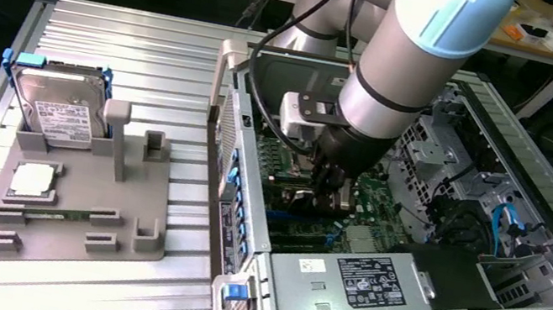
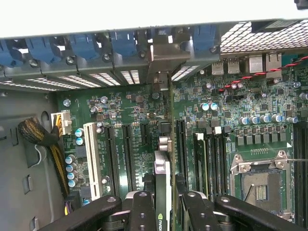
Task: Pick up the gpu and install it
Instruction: 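Insert the gpu into the slot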
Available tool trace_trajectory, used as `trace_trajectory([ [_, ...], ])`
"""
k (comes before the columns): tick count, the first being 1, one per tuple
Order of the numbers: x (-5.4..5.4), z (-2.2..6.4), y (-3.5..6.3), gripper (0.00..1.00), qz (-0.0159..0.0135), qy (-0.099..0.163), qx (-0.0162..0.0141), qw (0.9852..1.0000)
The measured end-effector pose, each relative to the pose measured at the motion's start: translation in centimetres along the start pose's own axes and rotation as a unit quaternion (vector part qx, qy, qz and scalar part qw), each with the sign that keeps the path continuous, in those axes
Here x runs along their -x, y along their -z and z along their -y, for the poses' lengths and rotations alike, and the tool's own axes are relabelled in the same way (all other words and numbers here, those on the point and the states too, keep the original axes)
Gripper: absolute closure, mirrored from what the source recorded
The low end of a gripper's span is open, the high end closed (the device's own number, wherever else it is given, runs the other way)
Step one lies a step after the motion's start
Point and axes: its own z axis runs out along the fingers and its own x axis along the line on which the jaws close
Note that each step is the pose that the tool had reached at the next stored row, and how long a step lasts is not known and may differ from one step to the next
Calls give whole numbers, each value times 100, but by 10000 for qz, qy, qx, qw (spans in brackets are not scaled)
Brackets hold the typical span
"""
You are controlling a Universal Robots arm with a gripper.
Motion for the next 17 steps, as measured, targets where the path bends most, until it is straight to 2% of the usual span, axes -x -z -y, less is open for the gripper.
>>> trace_trajectory([
  [17, -2, -6, -38, 73, -1, 155, 6, 9999],
])
